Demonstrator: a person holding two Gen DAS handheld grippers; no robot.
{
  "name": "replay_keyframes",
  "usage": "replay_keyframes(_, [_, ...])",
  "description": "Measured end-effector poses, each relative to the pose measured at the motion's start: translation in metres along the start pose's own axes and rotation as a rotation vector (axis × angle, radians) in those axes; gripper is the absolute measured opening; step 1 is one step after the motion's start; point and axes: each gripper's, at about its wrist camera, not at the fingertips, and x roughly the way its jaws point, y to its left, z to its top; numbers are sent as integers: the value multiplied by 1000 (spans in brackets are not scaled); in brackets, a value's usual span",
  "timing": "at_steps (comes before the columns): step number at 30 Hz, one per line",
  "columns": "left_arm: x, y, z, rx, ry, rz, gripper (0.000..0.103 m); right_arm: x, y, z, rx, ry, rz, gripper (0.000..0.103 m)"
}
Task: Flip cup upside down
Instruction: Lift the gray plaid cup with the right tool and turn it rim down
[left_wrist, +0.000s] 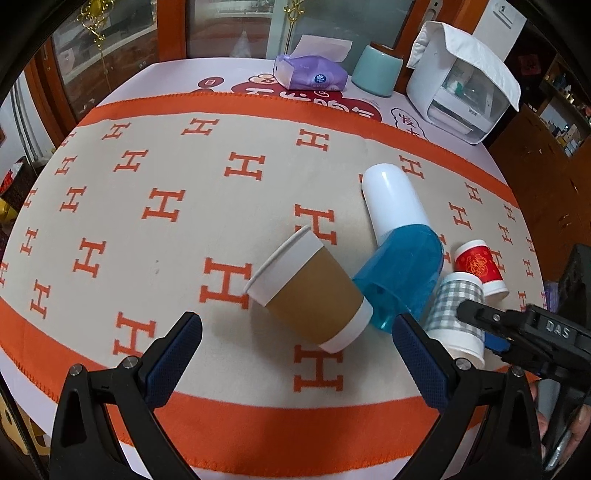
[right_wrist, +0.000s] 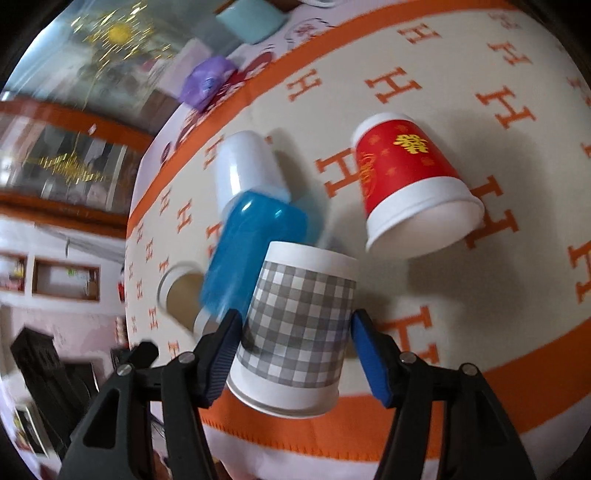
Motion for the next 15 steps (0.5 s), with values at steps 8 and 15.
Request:
replay_keyframes(8, [-25,7,-28,46,15,-35,102,11,35,-41,-220,137,-39,61])
replay_keyframes(15, [-22,16,-59,71,66,-46,102,48,61,-64,-350,235,-5,62])
